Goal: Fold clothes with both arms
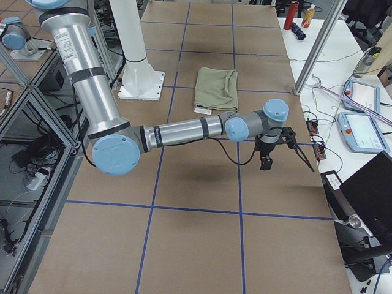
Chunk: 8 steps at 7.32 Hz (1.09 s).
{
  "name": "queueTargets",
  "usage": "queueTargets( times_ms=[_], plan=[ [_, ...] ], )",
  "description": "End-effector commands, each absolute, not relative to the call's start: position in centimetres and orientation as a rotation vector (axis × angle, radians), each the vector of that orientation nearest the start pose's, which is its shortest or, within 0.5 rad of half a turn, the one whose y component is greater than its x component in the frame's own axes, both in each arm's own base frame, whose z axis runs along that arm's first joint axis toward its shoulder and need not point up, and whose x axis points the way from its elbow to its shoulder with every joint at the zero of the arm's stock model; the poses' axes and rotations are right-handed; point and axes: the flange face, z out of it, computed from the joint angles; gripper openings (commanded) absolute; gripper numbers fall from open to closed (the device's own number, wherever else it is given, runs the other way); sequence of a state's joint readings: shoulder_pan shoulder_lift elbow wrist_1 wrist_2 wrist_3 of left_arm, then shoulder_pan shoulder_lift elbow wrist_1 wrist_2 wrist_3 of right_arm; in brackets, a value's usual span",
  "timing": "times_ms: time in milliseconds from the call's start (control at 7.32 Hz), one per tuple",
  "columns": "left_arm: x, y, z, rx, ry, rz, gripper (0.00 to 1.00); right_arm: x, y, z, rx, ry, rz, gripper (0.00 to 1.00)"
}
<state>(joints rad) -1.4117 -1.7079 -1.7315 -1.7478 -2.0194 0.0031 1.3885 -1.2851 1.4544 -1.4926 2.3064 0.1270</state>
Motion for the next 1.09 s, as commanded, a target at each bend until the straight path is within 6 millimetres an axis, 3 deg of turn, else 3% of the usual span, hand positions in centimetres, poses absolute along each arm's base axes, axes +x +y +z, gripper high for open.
queueTargets(
  times_ms=[0, 273, 410, 546, 683, 820, 956],
  plan=[
    [-4.3, -51.8, 54.1, 0.41, 0.628, 0.383, 1.0, 0.7, -55.2, 61.3, 0.109, -0.76, -0.237, 1.0],
    [-4.4, -51.4, 56.4, 0.371, 0.651, 0.373, 1.0, 1.1, -54.5, 61.9, 0.116, -0.751, -0.239, 1.0],
    [-4.4, -50.5, 60.5, 0.295, 0.648, 0.35, 1.0, 1.7, -54.7, 61.2, 0.129, -0.713, -0.223, 1.0],
    [-4.7, -50.3, 62.7, 0.251, 0.642, 0.325, 1.0, 2.8, -54.2, 61.4, 0.102, -0.723, -0.149, 1.0],
    [-5.1, -49.6, 64.3, 0.214, 0.645, 0.302, 1.0, 2.7, -52.1, 61.7, 0.061, -0.783, -0.072, 1.0],
    [-5.2, -48.7, 65.2, 0.18, 0.648, 0.287, 1.0, 2.8, -50.6, 62.2, 0.029, -0.843, -0.033, 1.0],
    [-5.1, -48.8, 64.9, 0.154, 0.663, 0.2, 1.0, 3.6, -49.7, 62.2, 0.029, -0.848, -0.014, 1.0]
  ],
)
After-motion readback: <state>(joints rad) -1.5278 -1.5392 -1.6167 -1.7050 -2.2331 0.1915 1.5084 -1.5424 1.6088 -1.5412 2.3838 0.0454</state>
